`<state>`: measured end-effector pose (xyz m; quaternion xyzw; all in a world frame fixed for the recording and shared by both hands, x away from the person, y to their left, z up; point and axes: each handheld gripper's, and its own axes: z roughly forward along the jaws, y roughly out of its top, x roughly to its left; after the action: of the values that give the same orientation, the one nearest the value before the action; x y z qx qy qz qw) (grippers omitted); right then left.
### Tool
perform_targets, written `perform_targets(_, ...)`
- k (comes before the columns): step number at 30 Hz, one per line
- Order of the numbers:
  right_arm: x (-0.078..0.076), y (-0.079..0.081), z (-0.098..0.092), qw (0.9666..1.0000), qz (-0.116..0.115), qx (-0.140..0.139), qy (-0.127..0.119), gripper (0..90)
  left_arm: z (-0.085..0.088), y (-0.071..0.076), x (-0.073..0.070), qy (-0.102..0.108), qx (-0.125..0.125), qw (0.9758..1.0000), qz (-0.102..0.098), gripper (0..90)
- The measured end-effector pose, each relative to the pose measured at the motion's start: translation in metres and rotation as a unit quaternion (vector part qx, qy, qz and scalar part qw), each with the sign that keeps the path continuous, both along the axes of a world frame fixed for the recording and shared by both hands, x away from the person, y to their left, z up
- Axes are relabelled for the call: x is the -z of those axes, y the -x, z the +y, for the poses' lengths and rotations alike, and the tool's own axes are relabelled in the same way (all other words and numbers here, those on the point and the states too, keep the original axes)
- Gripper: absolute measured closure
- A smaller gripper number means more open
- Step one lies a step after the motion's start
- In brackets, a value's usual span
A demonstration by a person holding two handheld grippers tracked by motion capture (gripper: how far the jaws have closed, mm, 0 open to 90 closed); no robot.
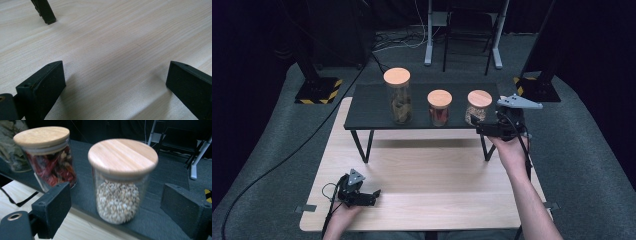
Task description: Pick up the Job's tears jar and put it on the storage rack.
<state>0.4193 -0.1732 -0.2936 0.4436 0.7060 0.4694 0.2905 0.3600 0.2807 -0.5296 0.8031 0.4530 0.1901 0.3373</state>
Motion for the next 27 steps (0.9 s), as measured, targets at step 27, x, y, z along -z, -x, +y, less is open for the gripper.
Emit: perform_targets(27,0.036,0.054,-0.016,0.9995,0.001,-0.027,-0.015,7.9,0.000,0.001,0.000,0.000,-0.003,1.0000,0.000,1.9)
